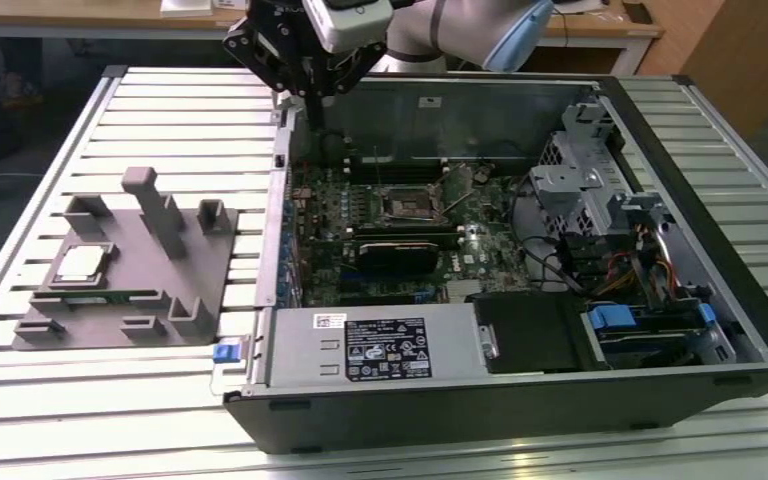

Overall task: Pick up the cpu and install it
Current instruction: 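Reach for the cpu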

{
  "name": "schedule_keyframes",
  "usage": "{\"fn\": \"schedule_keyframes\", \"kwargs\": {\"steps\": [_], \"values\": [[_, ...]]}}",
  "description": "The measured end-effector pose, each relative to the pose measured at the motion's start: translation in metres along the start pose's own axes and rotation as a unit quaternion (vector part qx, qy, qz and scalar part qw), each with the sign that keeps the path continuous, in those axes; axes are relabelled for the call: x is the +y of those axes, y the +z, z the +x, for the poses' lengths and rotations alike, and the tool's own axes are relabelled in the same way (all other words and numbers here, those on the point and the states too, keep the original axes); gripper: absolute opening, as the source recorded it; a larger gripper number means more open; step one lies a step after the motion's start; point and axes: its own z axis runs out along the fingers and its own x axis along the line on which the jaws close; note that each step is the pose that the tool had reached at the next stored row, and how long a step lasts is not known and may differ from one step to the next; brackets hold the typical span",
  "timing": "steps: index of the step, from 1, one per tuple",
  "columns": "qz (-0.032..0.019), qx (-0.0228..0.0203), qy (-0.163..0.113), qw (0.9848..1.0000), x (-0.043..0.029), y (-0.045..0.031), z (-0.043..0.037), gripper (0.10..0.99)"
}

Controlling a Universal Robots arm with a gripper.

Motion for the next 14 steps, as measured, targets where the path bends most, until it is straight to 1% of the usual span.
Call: {"fn": "schedule_keyframes", "kwargs": {"steps": [14], "values": [[0.0000,0.0001,0.000,1.0000,-0.0007,-0.0003,0.0096,0.106]]}}
